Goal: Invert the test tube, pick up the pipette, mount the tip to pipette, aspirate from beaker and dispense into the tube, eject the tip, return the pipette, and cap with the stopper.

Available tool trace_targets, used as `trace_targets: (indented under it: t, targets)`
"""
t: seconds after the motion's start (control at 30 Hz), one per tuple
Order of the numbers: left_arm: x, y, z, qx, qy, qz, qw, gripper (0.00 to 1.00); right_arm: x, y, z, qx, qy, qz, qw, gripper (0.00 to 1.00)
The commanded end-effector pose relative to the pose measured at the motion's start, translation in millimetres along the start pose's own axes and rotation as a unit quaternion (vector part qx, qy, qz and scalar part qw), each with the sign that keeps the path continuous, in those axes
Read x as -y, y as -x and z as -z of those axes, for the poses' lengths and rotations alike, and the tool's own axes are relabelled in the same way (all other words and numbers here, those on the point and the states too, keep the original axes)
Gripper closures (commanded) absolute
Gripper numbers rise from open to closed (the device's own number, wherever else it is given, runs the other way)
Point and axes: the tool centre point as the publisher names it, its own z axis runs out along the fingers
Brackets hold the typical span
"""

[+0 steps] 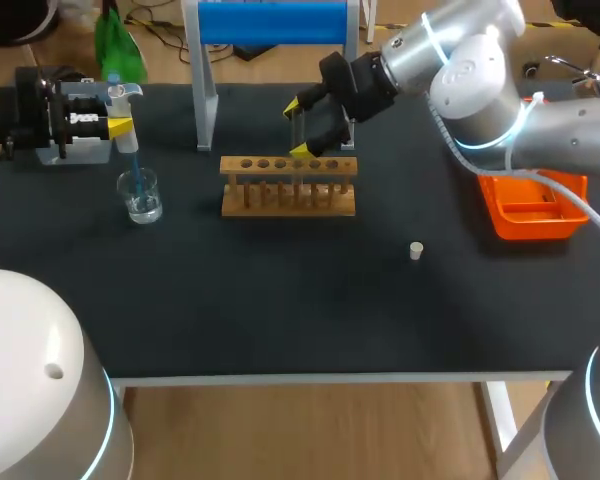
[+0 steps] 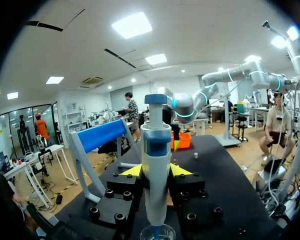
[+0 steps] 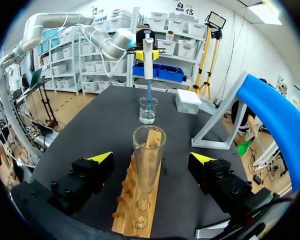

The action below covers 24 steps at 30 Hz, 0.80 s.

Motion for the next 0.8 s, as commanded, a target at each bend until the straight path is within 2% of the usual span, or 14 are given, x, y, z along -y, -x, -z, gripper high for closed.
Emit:
trace_targets:
  t: [0.03, 0.8]
  targets:
    - [0.6, -0.5, 0.2, 0.001, 0.001, 0.0, 1.0, 1.0, -0.2, -2.4, 1.9, 0.002, 0.0, 0.0, 1.0, 0.0]
    - [0.6, -0.5, 0.2, 0.001, 0.001, 0.0, 1.0, 1.0, -0.5, -5.7, 4.9, 0.006, -0.001, -0.001, 1.0, 0.0]
